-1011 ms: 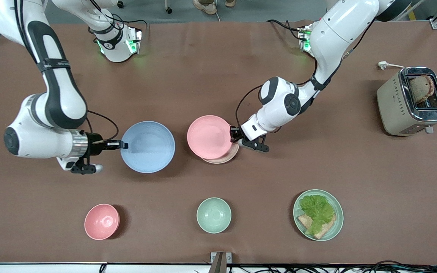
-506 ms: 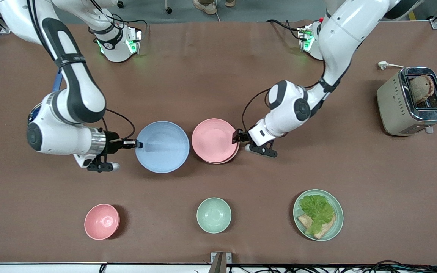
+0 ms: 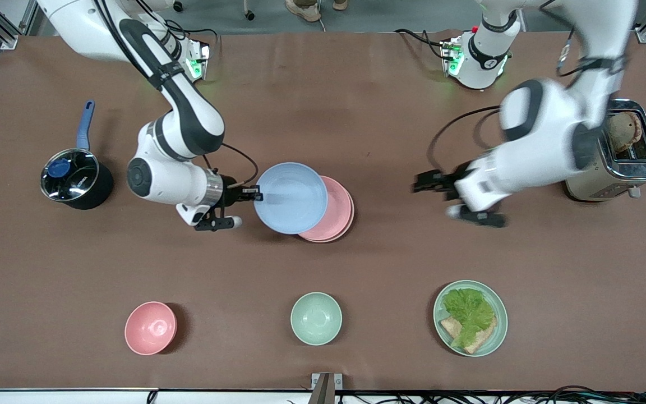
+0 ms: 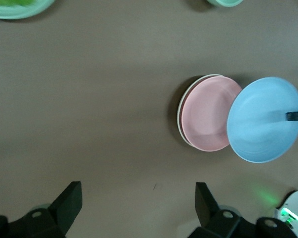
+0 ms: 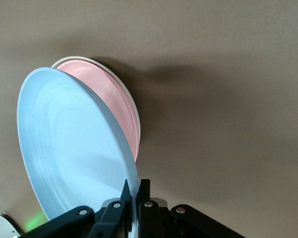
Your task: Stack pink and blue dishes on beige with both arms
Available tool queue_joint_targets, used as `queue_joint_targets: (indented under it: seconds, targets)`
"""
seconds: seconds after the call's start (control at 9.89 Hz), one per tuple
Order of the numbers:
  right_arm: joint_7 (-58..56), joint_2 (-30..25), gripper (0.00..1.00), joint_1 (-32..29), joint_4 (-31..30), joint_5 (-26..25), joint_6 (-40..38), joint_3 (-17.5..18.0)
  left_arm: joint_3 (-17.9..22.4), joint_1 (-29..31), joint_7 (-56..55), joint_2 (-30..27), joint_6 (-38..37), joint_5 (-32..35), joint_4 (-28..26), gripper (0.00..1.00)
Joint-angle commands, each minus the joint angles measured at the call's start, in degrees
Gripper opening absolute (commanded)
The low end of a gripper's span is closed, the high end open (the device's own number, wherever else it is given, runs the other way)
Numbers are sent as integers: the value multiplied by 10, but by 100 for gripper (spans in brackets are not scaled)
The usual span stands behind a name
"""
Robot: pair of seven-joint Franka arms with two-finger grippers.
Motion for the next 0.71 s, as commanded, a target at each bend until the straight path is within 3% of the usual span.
queue_joint_targets:
  seconds: [0.0,0.3,0.51,0.61]
  targets:
    - [7,20,5,4,-19,1,63,25,57,-10,-11,21,-71,96,83,100]
    - [20,56,6,20,-19,1,127,36,58,-13,-5,-52,-78,256,80,100]
    - [23,68,9,22,-18,1,143,44,67,-8,-5,-106,-75,258,45,100]
    - [23,71,20,22,-14,1,143,44,68,-7,-5,-122,-77,259,37,100]
